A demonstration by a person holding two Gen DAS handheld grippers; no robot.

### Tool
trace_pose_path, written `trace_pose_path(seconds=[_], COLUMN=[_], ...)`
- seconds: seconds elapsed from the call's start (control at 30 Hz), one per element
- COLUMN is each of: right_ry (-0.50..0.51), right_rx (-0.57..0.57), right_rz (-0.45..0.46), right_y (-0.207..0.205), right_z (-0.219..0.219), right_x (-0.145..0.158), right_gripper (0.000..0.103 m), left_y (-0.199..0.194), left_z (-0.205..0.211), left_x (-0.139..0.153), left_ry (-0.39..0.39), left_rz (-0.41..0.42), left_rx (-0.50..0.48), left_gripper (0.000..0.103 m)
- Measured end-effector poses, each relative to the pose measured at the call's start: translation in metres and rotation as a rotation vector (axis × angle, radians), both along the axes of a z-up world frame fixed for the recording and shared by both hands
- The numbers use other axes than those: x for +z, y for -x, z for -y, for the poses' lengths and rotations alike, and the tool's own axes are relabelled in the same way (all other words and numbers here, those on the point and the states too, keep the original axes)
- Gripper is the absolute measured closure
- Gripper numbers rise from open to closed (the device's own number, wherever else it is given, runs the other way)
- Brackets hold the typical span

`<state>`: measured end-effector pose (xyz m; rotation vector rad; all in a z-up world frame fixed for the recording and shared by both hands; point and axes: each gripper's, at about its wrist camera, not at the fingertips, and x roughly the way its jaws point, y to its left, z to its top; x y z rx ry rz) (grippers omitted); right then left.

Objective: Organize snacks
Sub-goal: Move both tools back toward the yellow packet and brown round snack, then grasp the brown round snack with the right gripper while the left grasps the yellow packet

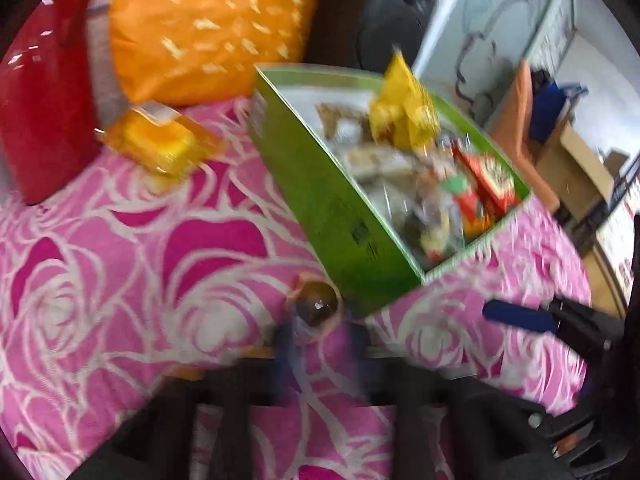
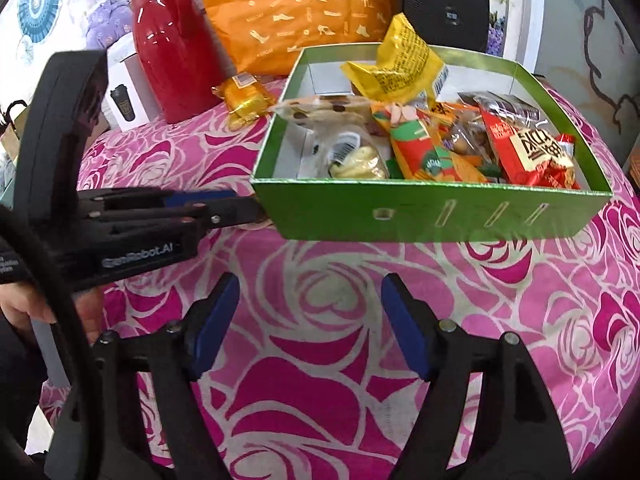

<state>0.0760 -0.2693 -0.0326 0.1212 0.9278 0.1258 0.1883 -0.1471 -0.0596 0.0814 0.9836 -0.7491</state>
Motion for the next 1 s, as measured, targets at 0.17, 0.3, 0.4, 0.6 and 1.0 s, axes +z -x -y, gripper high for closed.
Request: trace_pose_path(seconds=[0.17,0.3,0.4,0.6,1.0], right_ry=[-0.010,-0.025,-0.043,-0.036,-0.042], right_rx=[0.033,0.071,0.077,0.090,0.008], right_rz=[-0.009,-0.023,-0.026,-0.019,-0.037], right_y=[-0.005,-0.010,-0.016,-0.015,-0.007], right_z=[-0.007,-0.018,-0.027,-0.037,-0.011], right_x=[-0.006,-0.012,-0.016,-0.013,-0.018], right_gripper=[0.029,0.030,0.038,0.038,0.038], left_y=[0.022,0.046,0.046,0.014,0.004], left_z=[-0.021,-0.046,-0.061,-0.041,-0.003], left_x=[-0.011,-0.007,0.001,0.009,-0.008], left_ry=[0.014,0.007,-0.013,0.032,0.004], left_rz=[-0.055,-0.027,0.018,0.028,0.000], left_rx=[-0.023,-0.011,0.049,0.083,0.023], left_gripper=[0.101,0.100,0.089,0.064,0.099])
